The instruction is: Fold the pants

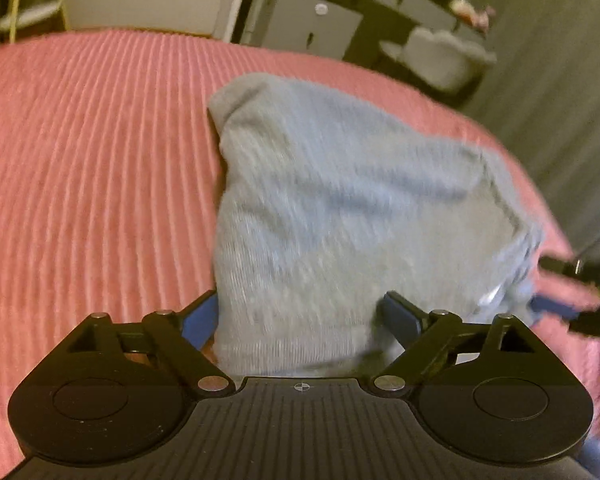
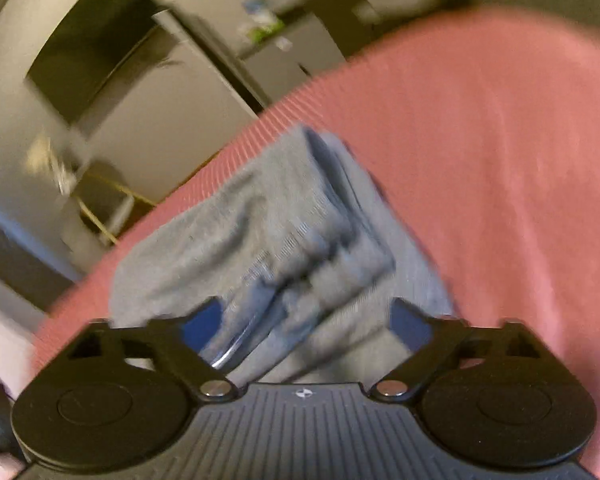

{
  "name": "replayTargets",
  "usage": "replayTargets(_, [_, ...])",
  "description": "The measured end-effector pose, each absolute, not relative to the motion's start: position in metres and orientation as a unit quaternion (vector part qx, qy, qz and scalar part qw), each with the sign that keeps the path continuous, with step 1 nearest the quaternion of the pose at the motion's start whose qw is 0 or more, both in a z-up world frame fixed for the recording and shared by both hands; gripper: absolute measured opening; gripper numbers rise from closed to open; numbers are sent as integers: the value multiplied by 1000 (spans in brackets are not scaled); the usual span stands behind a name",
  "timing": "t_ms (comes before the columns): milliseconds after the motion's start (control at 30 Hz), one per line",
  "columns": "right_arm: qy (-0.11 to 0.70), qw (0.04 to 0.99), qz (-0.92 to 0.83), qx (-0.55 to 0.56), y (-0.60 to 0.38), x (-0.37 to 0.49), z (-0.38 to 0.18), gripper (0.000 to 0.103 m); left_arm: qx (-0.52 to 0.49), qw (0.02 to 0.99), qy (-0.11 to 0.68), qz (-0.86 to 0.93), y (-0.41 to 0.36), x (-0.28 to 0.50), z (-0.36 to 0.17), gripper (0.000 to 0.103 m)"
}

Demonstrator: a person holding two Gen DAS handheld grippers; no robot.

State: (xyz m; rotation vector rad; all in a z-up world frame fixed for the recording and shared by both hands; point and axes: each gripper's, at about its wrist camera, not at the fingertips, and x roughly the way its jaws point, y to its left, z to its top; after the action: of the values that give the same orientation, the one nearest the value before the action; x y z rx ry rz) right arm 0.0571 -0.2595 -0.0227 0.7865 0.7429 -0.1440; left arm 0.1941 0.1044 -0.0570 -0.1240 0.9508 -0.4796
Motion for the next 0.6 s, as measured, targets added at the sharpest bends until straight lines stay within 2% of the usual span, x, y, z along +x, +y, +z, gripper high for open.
replayTargets(33, [351,840,-62,409,-264,57,-26,72,-44,864,447,-228,101,190,-57,92])
replayTargets(100, [334,826,-44,451,-271,61,-30,61,-21,869,437,-230,97,181,-58,93])
replayTargets(200, [349,820,-60,450,-274,76,-33,63,-25,868,439,-230,101,174,-56,93])
replayTargets(233, [356,811,-61,461,-276,80,-37,68,-30,869,436,-235,104,173,-56,94])
replayTargets(267, [357,806,-58,469,-275,85,-40,80,-31,868,433,-239,104,173,-57,95])
replayTargets(300, [352,800,-54,482,-276,87,-43,85,-27,867,435,-241,105,172,-58,95])
replayTargets(433, [326,773,-66,540,-280,96,-54,99,-6,866,427,-259,99,169,-59,95])
replayTargets(500, [326,771,-72,543,-280,103,-59,99,-7,866,418,-274,99,168,-62,99])
replayTargets(533, [327,774,-74,537,-279,106,-62,98,-2,865,423,-270,97,170,-66,99])
replayTargets(567, [328,780,-81,526,-275,109,-64,86,5,863,430,-264,94,173,-70,99])
replayTargets(600, [332,787,-92,512,-272,110,-66,60,4,861,434,-266,93,176,-75,99])
